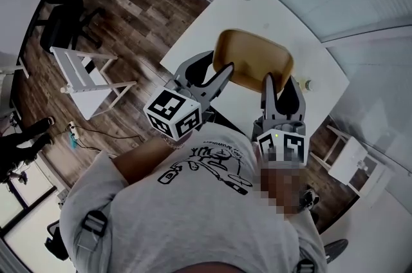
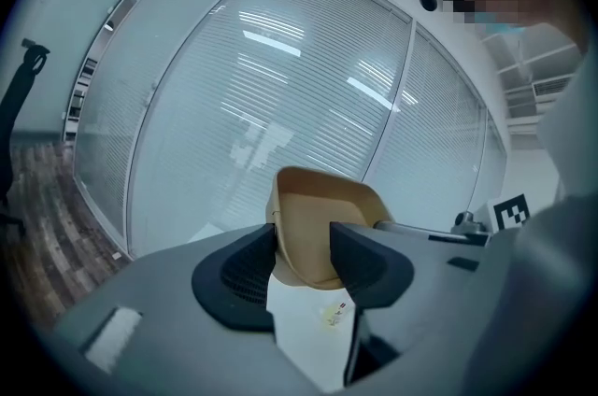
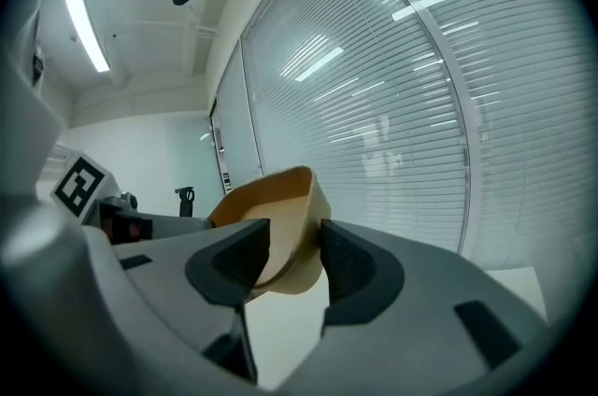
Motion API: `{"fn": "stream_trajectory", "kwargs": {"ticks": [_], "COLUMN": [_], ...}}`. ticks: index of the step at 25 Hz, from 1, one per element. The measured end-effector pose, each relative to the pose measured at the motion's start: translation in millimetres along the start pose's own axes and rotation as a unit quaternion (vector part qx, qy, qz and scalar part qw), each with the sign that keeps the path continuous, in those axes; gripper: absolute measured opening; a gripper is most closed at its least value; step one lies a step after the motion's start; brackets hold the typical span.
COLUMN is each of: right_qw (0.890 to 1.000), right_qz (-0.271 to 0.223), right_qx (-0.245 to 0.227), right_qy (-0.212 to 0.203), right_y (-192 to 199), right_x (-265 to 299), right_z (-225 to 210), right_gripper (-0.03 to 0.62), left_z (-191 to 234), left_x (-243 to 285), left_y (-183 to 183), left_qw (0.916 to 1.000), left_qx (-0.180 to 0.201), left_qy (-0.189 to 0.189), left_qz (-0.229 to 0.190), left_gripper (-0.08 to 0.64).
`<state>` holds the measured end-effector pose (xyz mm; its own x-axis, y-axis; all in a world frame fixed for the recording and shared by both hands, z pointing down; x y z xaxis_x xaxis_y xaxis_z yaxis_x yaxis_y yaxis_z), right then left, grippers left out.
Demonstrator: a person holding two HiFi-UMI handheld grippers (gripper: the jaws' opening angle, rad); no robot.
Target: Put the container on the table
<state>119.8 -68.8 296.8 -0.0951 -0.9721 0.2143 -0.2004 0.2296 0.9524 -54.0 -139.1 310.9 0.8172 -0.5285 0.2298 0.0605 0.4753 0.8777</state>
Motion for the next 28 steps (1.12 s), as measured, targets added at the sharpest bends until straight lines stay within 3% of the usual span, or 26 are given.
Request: {"fn": "stream_trajectory", "kwargs": {"ticks": [28], "right_qw": [0.995], "right_qz": [0.097], "right_qx": [0.004], "right_qy": [0.014], "right_y": [106], "right_x": [57], "right_z": [-47], "right_gripper": [0.161], "left_z": [61], "left_x": [62], "left_y": [92], "left_qw": [0.9955], "left_qx": [-0.040], "left_qy": [-0.009], "left_qz": [0.085], "left_gripper": [0.173]}}
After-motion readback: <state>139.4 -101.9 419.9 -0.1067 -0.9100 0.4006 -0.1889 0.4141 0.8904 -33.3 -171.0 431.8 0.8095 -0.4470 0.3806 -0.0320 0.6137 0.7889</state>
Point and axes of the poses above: the fingertips, and each gripper's own axes: x forward along the fingers, z to its left, y out of its underside, the point moved 6 cm from there along -x, backward along the fingers, and after that the axes turned 1 degree about x, right-handed, at the moved point
